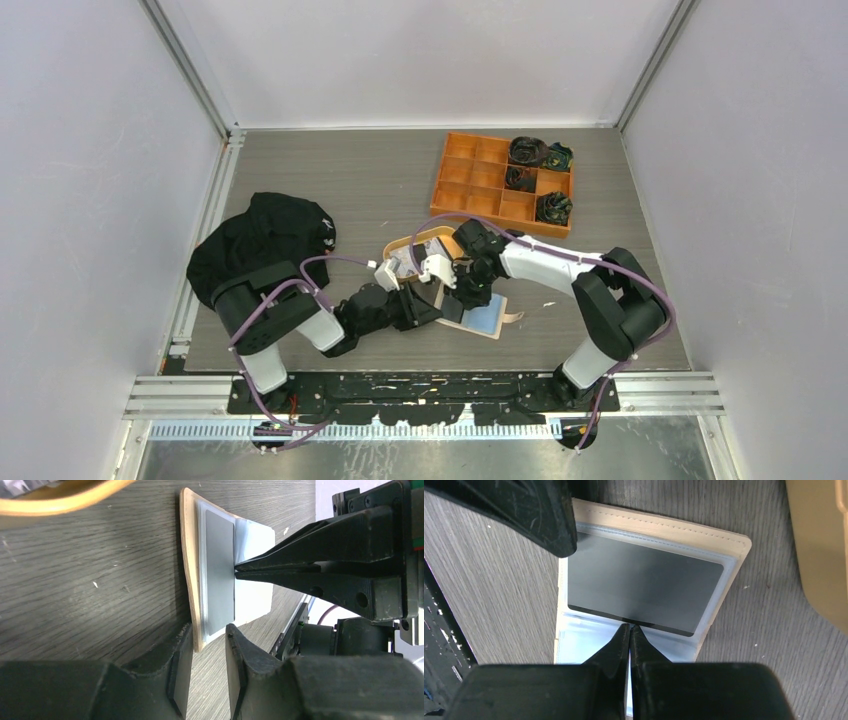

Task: Put the credit cards into the card holder
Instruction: Close the card holder at the center of the board.

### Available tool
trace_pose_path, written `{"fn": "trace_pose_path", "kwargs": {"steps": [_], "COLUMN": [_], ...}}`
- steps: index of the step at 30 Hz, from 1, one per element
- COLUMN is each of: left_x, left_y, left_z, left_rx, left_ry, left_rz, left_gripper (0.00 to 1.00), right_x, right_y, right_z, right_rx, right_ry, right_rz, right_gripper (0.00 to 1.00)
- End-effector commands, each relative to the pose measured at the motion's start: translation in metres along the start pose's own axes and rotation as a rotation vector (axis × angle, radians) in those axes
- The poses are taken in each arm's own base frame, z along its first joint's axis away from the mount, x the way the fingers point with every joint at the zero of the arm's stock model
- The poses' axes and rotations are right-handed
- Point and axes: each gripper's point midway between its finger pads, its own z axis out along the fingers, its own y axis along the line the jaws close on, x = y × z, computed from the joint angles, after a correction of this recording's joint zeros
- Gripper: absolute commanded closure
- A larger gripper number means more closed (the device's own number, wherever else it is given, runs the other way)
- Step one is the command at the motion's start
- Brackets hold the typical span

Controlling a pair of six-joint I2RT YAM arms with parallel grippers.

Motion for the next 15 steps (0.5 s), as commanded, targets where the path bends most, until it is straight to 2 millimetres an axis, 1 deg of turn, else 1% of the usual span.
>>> {"fn": "trace_pose_path", "kwargs": {"steps": [1,3,4,5,9,11,12,15], "left_x": [-0.009,-0.008,-0.007,-0.009,-0.009,-0.01,-0.01,-0.013], "left_y": [-0.029,-0.028,-0.026,-0.022,-0.013,-0.009,-0.007,-0.001], "left_z": [0.007,0.009,0.01,0.012,0.012,0.007,0.004,-0.008], "left_rx": [0.098,0.085,0.073,0.047,-0.016,-0.044,-0.062,-0.14], "left_ry": [-0.062,-0.066,-0.059,-0.075,-0.08,-0.084,-0.084,-0.09], "left_rz": [0.013,0.012,0.011,0.011,0.017,0.028,0.037,0.082], "left_gripper": [0.7,0.72,0.74,0.77,0.94,0.99,1.0,1.0], "right_x": [-0.012,-0.014,-0.015,-0.016,-0.023,-0.028,-0.032,-0.039], "right_y": [-0.009,-0.008,-0.007,-0.007,-0.005,-0.005,-0.004,0.001], "right_z": [-0.004,-0.005,-0.006,-0.006,-0.013,-0.021,-0.026,-0.046], "right_rx": [0.032,0.029,0.027,0.025,0.023,0.023,0.019,-0.012], "right_ry": [-0.012,-0.022,-0.026,-0.031,-0.057,-0.087,-0.11,-0.195], "right_rz": [0.009,0.012,0.012,0.014,0.016,0.022,0.026,0.038], "right_gripper": [0.94,0.94,0.94,0.94,0.93,0.91,0.88,0.79]}}
